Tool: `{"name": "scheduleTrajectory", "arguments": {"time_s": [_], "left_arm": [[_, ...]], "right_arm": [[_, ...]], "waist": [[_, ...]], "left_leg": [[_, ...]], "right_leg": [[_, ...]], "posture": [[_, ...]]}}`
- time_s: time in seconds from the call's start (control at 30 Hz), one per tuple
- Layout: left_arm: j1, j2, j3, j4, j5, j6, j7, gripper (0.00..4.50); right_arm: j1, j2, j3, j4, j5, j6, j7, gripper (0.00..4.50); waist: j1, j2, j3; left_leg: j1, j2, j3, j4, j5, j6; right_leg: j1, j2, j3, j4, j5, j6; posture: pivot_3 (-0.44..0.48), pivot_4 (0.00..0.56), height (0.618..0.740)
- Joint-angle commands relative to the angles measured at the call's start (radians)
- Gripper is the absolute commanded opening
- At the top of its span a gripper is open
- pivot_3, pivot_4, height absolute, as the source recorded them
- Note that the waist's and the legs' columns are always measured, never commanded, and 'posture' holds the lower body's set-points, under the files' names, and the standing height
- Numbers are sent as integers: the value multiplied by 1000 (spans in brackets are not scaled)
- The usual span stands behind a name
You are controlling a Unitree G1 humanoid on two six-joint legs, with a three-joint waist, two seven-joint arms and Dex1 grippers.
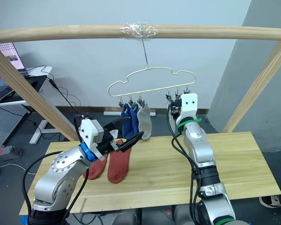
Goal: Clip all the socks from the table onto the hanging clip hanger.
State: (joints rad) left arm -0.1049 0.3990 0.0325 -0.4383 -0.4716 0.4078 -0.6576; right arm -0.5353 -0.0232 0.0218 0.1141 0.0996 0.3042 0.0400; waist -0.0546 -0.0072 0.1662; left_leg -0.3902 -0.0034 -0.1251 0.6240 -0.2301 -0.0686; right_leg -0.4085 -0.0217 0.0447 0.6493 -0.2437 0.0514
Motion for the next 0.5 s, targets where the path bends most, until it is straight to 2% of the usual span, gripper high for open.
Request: {"name": "scheduleTrajectory", "arguments": {"time_s": [0.03, 0.5], "left_arm": [[-17, 9, -5, -24, -1, -18, -2, 4500], [-18, -4, -10, -31, -5, -18, 4, 4500]], "right_arm": [[-40, 3, -19, -9, -5, -30, -9, 2040], [-123, 10, -33, 104, -11, -101, -17, 2040]], "waist": [[0, 0, 0], [1, 0, 0]], "left_leg": [[0, 0, 0, 0, 0, 0], [0, 0, 0, 0, 0, 0]], "right_leg": [[0, 0, 0, 0, 0, 0], [0, 0, 0, 0, 1, -1]], "posture": [[23, 132, 740], [32, 132, 740]]}}
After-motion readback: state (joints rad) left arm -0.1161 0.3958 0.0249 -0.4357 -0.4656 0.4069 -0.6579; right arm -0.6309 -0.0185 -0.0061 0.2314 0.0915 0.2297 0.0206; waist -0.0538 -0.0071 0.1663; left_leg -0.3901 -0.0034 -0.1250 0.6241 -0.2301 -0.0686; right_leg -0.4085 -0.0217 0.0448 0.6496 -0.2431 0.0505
